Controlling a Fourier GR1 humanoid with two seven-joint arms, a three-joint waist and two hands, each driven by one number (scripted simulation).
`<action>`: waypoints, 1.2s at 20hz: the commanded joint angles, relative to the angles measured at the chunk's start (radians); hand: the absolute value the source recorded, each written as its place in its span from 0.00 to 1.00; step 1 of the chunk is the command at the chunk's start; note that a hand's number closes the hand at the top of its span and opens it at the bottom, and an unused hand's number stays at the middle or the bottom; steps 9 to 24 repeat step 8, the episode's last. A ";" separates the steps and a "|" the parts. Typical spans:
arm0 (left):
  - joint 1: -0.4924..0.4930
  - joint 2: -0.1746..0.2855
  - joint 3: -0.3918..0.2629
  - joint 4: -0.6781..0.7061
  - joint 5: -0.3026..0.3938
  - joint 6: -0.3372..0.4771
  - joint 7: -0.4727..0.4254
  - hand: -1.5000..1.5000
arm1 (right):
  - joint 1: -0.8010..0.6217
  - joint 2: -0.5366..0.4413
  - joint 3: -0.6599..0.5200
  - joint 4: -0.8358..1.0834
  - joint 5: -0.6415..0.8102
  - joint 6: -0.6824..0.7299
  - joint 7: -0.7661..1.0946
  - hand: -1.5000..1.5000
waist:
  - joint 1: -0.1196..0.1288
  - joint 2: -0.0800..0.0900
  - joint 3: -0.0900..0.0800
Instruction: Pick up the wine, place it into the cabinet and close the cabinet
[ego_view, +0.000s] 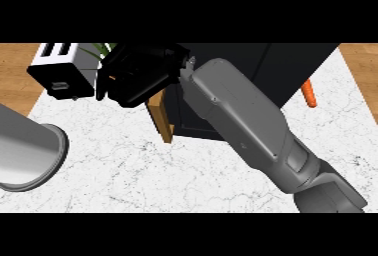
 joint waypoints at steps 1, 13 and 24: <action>-0.007 -0.003 0.042 0.041 -0.001 -0.034 -0.029 0.00 | -0.011 -0.141 -0.105 0.092 0.055 -0.117 -0.101 1.00 | -0.017 0.033 0.018; -0.029 -0.007 0.037 -0.020 -0.015 -0.008 0.003 0.00 | 0.018 -0.152 -0.103 0.085 0.083 -0.114 -0.142 1.00 | -0.034 0.037 0.019; -0.029 -0.007 0.037 -0.020 -0.015 -0.008 0.003 0.00 | 0.018 -0.152 -0.103 0.085 0.083 -0.114 -0.142 1.00 | -0.034 0.037 0.019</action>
